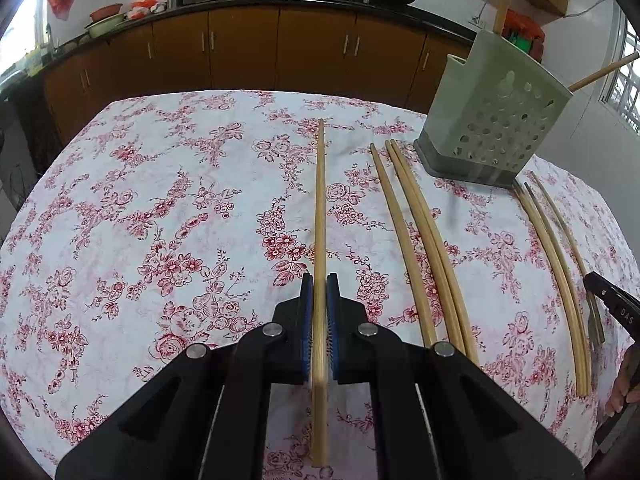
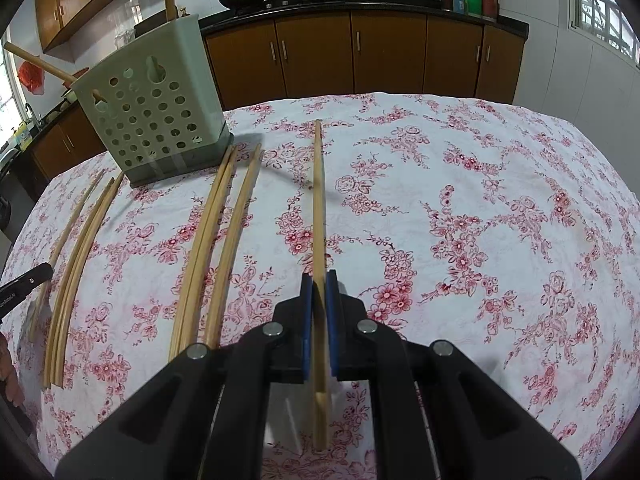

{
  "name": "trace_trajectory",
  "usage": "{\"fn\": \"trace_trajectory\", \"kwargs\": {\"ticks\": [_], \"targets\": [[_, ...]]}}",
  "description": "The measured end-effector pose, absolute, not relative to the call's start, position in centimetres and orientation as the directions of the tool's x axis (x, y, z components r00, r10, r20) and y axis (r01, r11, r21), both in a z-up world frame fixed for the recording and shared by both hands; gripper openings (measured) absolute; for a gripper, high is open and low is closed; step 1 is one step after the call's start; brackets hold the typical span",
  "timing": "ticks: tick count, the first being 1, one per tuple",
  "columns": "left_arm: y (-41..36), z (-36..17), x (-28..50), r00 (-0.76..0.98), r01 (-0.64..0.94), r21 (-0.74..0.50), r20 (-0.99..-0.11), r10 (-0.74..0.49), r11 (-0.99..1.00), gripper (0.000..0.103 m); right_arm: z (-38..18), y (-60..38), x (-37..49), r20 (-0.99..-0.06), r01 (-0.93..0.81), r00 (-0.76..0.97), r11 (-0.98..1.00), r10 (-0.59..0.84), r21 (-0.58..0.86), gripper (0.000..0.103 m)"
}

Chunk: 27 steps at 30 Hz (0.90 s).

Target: Organize utensils

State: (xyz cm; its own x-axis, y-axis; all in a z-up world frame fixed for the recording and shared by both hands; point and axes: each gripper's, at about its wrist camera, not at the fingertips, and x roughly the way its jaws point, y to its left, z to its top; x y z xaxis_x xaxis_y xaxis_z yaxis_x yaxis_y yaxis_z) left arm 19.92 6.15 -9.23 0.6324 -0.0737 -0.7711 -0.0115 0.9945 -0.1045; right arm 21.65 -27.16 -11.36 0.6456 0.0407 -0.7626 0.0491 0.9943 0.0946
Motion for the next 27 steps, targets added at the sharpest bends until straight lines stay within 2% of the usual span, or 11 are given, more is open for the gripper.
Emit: {"fn": "trace_trajectory", "kwargs": {"ticks": [21,27], "targets": [[5.90,-9.33,20.06,0.631,-0.009,-0.066,-0.774,-0.046,0.998,0.008,-11.35,-27.11,21.62,-0.762,0.047,0.646,0.995,0.040,0.092,0.009],[6.31,-9.32,20.06,0.632,-0.009,-0.107,-0.771,-0.077,0.994,0.008,-11.30,-26.74,21.36,-0.764,0.041,0.645,0.997,0.028,0.072,0.009]]}}
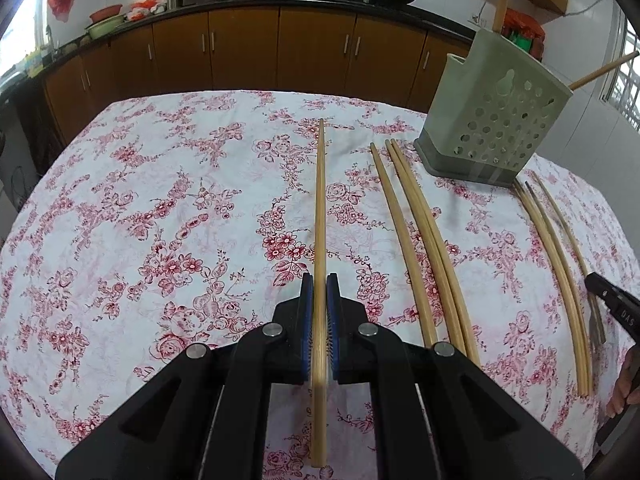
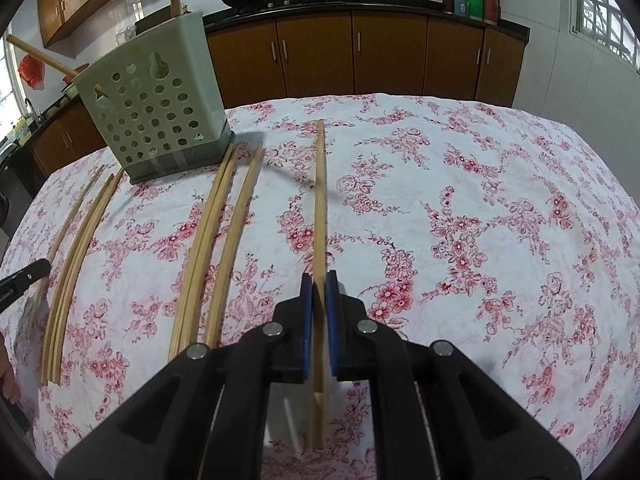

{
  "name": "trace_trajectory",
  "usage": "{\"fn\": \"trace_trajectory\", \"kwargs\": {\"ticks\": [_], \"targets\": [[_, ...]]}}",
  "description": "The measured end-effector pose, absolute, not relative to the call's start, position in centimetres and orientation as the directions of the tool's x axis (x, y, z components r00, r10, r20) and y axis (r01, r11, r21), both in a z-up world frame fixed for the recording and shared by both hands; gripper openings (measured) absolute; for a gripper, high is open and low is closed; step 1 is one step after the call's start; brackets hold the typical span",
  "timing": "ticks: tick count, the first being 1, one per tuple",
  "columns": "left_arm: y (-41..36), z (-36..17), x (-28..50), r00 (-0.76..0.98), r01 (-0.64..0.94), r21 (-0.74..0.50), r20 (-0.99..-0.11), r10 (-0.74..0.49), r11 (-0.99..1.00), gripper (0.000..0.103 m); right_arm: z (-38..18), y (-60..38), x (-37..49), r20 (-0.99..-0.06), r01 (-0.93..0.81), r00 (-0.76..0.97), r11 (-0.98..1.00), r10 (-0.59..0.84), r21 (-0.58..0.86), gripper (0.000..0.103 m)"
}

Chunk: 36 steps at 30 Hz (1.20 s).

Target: Organize utensils

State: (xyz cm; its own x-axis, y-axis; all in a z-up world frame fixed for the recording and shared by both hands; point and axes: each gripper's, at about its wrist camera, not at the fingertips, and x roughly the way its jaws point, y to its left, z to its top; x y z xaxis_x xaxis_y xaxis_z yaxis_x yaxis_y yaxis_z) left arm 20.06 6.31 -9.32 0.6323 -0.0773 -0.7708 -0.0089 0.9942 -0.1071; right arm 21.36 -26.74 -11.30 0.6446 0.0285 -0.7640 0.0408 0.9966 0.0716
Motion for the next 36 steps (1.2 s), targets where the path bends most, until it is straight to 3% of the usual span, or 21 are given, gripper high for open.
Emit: {"fn": "trace_trajectory", "kwargs": {"ticks": [24,28,36], "targets": [[6.5,-9.2,19.1,0.633,0.000,-0.100,-0.770,-0.077,0.995,0.007,-10.9,-27.1,20.7,-0.758,0.039,0.650,0.993,0.057,0.108,0.008],[6.5,-8.1,18.2,0.655,0.011,-0.090,-0.752,-0.075,0.996,0.007,-8.5,-27.7,19.5,-0.709,0.040,0.702,0.991,0.064,0.129,0.008],[7.5,-1.6,16.7,0.771,0.013,-0.133,-0.630,-0.095,0.991,0.007,-2.6,-28.0,17.8,-0.590,0.025,0.805,0.989,0.066,0.145,0.008]]}}
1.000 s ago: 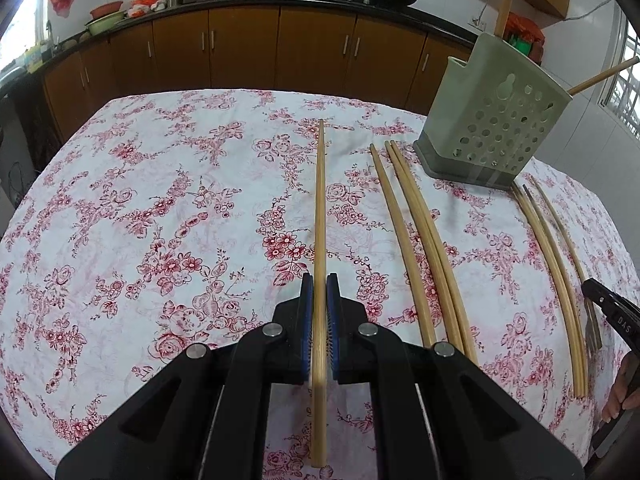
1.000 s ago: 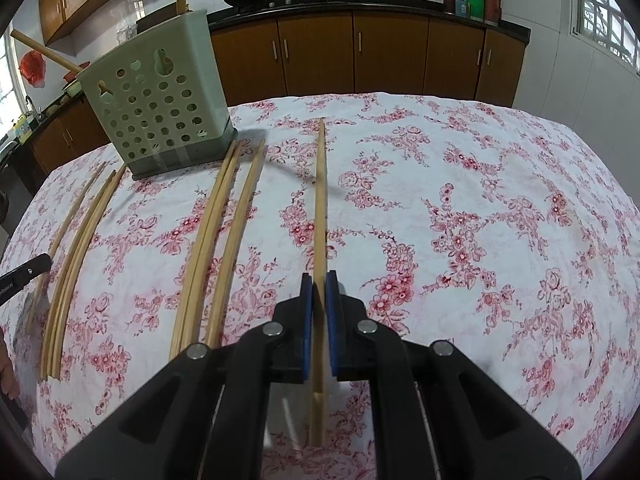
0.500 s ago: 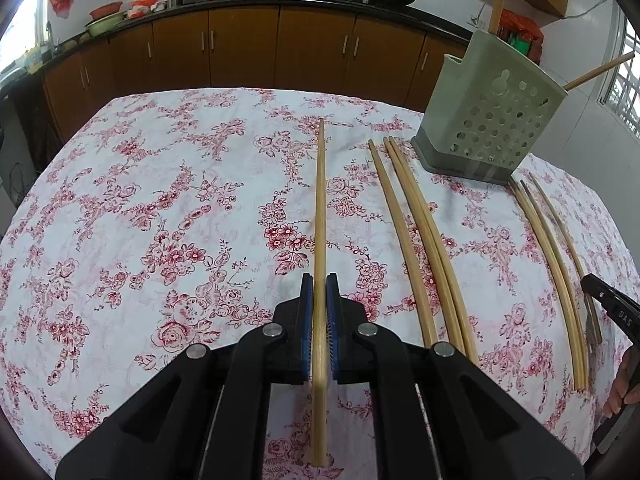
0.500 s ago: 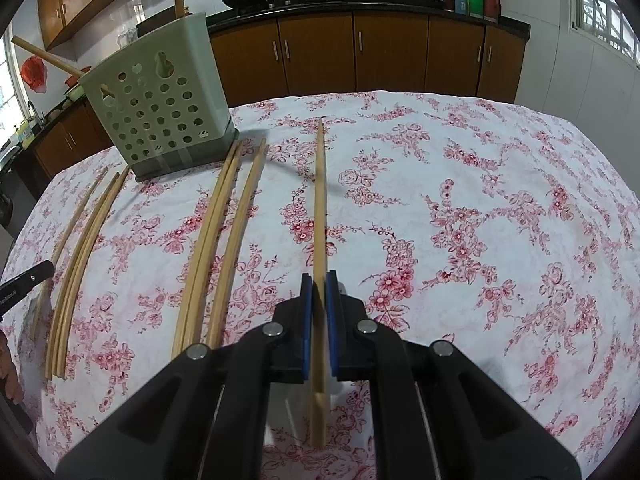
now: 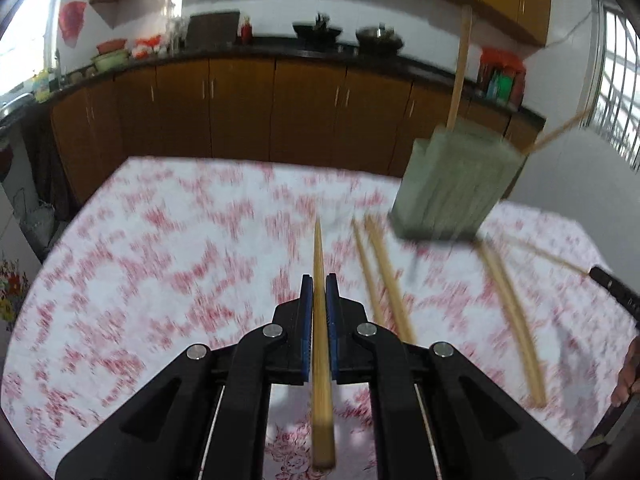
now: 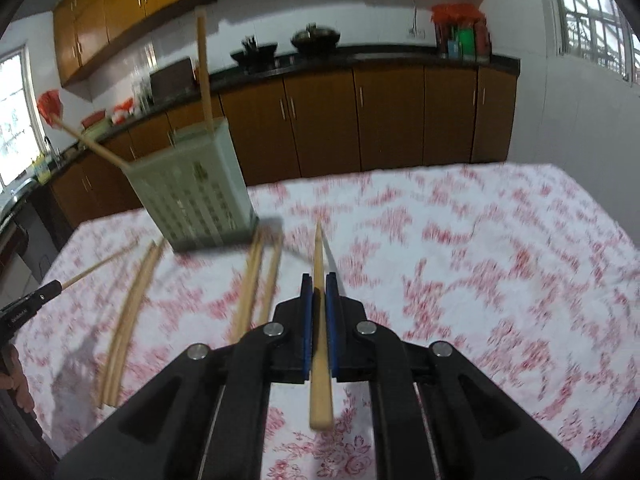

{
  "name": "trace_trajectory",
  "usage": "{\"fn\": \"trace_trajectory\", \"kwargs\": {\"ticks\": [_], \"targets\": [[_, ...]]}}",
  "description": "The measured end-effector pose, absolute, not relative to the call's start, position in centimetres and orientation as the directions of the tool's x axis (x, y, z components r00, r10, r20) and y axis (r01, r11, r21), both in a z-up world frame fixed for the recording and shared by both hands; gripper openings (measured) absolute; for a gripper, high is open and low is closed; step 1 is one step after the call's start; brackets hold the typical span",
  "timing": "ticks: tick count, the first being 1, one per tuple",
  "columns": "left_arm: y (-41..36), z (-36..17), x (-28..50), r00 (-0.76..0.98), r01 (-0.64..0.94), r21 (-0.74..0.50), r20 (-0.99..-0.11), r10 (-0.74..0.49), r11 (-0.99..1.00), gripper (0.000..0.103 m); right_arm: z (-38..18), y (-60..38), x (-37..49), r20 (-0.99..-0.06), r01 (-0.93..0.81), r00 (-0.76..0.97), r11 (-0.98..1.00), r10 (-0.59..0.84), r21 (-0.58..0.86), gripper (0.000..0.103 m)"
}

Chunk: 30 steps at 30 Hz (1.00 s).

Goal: Organize utensils
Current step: 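Lift the chopstick in the left tool over the holder while the right tool carries its chopstick there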

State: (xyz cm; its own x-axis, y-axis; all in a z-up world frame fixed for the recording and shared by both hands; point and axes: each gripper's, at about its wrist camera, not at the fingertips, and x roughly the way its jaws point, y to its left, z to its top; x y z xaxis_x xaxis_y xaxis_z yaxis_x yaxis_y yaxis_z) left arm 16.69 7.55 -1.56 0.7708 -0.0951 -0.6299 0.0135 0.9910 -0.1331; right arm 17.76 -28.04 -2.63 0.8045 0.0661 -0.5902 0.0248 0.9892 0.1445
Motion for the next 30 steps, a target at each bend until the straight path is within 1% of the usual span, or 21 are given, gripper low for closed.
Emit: {"fn": "trace_trajectory", "kwargs": {"ticks": [5,10,16,19,22,26,28,30], "targets": [[7.8,2.2,16.7,0.824,0.015,-0.154,-0.557,-0.099,0.988,0.007,-0.5,-28.1,17.6,-0.541,0.020,0.839,0.989,0.062,0.145,0.008],[7.3,4.7,16.5,0.848,0.042,-0.138,-0.519,-0.108,0.990,0.007,2.2,-28.3,17.1,-0.474,0.009,0.878,0.987,0.070,0.162,0.008],[5.9,8.6,15.3,0.891,0.104,-0.124,-0.430,-0.148,0.987,0.007,8.1,-28.6,15.9,-0.335,-0.082,0.928,0.967,0.163,0.242,0.008],[4.5,10.5,15.1,0.912,0.136,-0.130,-0.372,-0.176,0.982,0.007,11.0,-28.0,15.6,-0.252,-0.131,0.948,0.959,0.196,0.252,0.008],[2.7,12.5,15.4,0.935,0.165,-0.138,-0.292,-0.200,0.977,0.007,13.5,-26.7,16.0,-0.168,-0.168,0.963,0.955,0.212,0.246,0.008],[0.8,14.1,16.9,0.951,0.188,-0.165,-0.214,-0.222,0.968,0.007,14.8,-25.1,18.0,-0.143,-0.190,0.964,0.955,0.226,0.228,0.008],[0.0,14.3,17.9,0.961,0.180,-0.158,-0.184,-0.208,0.971,0.007,14.6,-24.3,19.8,-0.167,-0.195,0.958,0.956,0.234,0.220,0.008],[-0.9,13.9,19.4,0.964,0.171,-0.150,-0.181,-0.197,0.974,0.007,14.1,-23.6,21.4,-0.201,-0.191,0.951,0.959,0.233,0.207,0.008]]}}
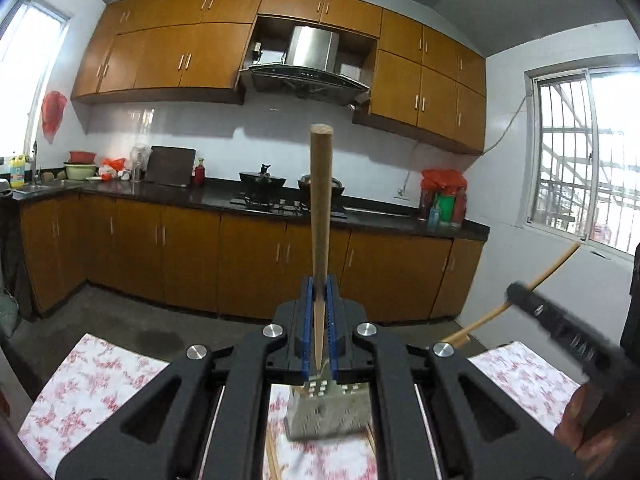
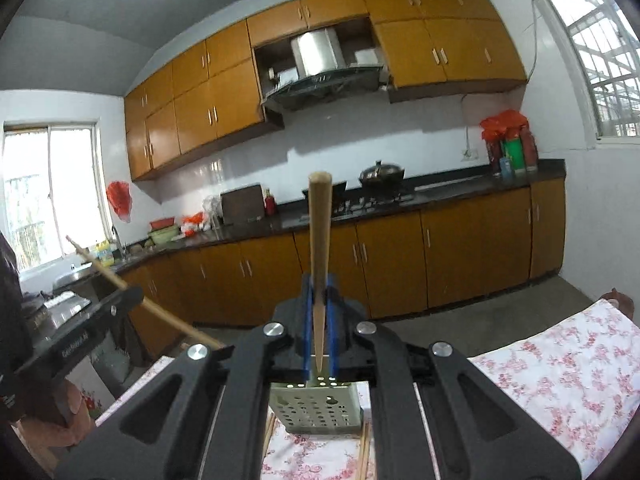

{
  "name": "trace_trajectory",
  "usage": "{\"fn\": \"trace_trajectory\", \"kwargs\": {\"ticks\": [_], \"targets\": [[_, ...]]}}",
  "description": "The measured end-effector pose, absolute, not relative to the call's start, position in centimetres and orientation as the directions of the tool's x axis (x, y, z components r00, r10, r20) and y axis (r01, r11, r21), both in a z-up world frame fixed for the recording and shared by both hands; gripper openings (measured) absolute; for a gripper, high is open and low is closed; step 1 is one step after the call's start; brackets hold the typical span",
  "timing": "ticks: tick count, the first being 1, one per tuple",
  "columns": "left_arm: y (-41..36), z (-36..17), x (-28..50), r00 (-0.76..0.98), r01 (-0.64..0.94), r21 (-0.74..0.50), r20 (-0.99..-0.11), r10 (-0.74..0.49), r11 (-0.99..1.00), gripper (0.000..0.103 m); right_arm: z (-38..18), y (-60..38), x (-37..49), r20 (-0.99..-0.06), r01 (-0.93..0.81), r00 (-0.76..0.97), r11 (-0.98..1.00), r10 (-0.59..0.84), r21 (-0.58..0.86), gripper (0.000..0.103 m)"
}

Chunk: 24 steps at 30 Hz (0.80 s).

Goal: Organize utensils
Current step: 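Lift the chopstick in the left tool over the holder while the right tool carries its chopstick there, then open the left tool to drop its chopstick into the holder while the right tool releases its own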

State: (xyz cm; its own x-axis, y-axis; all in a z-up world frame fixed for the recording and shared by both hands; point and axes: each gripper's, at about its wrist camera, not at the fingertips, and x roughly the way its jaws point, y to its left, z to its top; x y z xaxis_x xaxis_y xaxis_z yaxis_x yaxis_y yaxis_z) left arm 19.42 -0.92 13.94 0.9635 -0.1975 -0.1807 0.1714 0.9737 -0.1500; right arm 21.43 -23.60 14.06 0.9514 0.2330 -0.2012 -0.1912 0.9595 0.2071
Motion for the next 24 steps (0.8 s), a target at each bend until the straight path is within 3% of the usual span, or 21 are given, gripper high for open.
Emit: {"fn": "trace_trajectory", "kwargs": {"ticks": [5,9,13,16,18,19,24], "targets": [[-2.3,10.7,22.7,0.935,0.177,-0.154,-0.282,-0.215,0.972,0.007,11.6,-22.6,25.6,-0.321,-0.167,0.920,0.966,0.225,0.199,0.008],[-2.1,9.1,23.6,0.916,0.186,-0.184,-0.323,-0.238,0.965,0.007,10.5,-22.2,27.0,-0.354,-0.157,0.908,0.966,0.224,0.208,0.010],[-2.0,9.0,23.7,0.909,0.198,-0.196,-0.330,-0.254,0.960,0.008,10.5,-21.8,27.0,-0.339,-0.161,0.914,0.966,0.224,0.204,0.028],[-1.7,9.3,23.5,0.908,0.207,-0.220,-0.321,-0.271,0.953,0.015,11.1,-22.2,25.9,-0.313,-0.161,0.924,0.967,0.218,0.199,0.031],[-1.2,10.0,23.0,0.915,0.208,-0.225,-0.300,-0.271,0.952,0.034,11.7,-22.6,24.8,-0.286,-0.153,0.935,0.967,0.208,0.202,0.033],[-0.9,10.3,22.5,0.921,0.209,-0.228,-0.281,-0.269,0.951,0.037,12.0,-23.0,24.0,-0.270,-0.149,0.941,0.967,0.203,0.206,0.035],[0.5,11.6,20.1,0.932,0.215,-0.257,-0.235,-0.277,0.942,0.040,12.0,-25.3,20.1,-0.241,-0.105,0.957,0.970,0.158,0.218,0.037]]}}
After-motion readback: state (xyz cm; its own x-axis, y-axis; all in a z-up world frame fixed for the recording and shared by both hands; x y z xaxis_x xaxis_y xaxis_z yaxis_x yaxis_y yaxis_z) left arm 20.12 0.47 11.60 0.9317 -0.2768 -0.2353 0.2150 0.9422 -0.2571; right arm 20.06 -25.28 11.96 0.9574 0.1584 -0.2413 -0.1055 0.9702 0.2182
